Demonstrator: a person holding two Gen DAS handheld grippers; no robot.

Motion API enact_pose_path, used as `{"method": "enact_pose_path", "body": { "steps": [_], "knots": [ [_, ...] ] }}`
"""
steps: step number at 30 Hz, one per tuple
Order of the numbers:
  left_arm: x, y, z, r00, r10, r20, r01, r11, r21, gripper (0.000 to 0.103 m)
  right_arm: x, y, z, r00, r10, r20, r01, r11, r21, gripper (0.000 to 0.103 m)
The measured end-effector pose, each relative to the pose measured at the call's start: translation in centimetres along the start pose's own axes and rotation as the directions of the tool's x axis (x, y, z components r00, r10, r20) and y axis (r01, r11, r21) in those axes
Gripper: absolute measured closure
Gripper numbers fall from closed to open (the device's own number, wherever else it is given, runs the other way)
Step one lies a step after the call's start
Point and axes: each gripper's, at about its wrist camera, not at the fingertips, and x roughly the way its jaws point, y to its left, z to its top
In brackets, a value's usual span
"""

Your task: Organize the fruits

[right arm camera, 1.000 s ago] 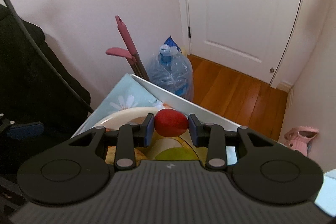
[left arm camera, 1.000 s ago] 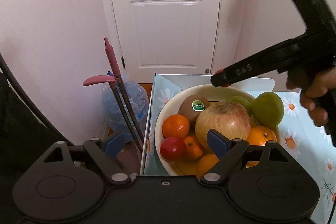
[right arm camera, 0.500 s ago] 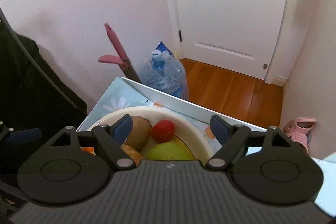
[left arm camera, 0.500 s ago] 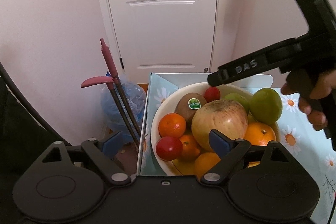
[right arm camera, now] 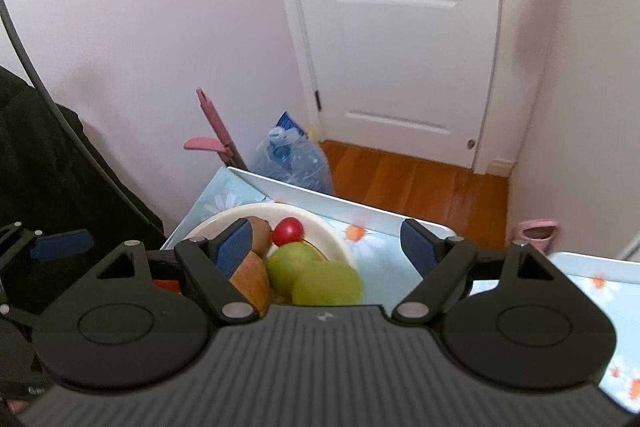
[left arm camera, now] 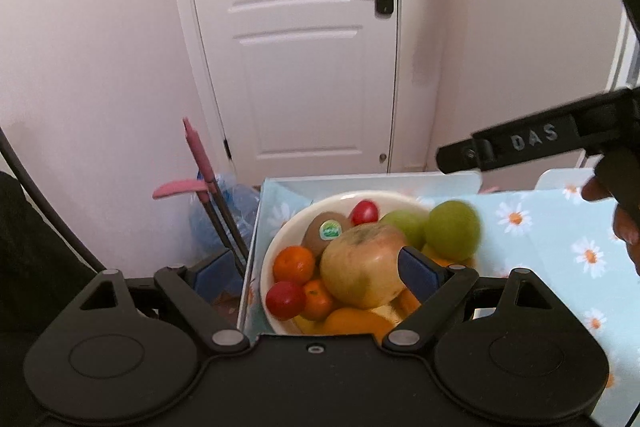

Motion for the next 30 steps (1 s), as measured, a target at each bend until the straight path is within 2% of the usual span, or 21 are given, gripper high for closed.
{"method": "enact_pose_path", "body": {
  "steps": [8,17,21,24,27,30],
  "knots": [
    [-5.8,-3.5,0.5,0.997,-0.010,0.071,0.010,1.000,-0.001,0.011,-10.3,-1.8,-2.7,0.993,-0.086,0.084,0.085,0.996,0.010,0.007],
    [-11.4,-7.8,0.0,0.990,-0.031,0.138,0.030,0.999,0.012,0.011,-20.5,-4.6,-8.4,0.967,-0.226,0.118,0.217,0.973,0.083,0.007],
    [-12.9,-9.5,-0.8,0.986,-0.043,0.162,0.040,0.999,0.025,0.011,-23.1,-5.3,-11.1,0.957,-0.269,0.111,0.257,0.960,0.111,0.006],
    [-13.7,-10.6,-1.4,0.984,-0.055,0.172,0.051,0.998,0.030,0.011,-24.3,-5.6,-12.7,0.948,-0.300,0.108,0.285,0.949,0.134,0.001],
    [-14.2,-11.5,-2.0,0.981,-0.058,0.183,0.052,0.998,0.037,0.001,-24.8,-5.8,-13.7,0.937,-0.333,0.104,0.317,0.937,0.143,0.000],
    [-14.6,-12.1,-2.5,0.980,-0.051,0.192,0.044,0.998,0.039,0.000,-25.1,-6.1,-14.4,0.922,-0.372,0.105,0.354,0.922,0.156,0.000]
  ]
}}
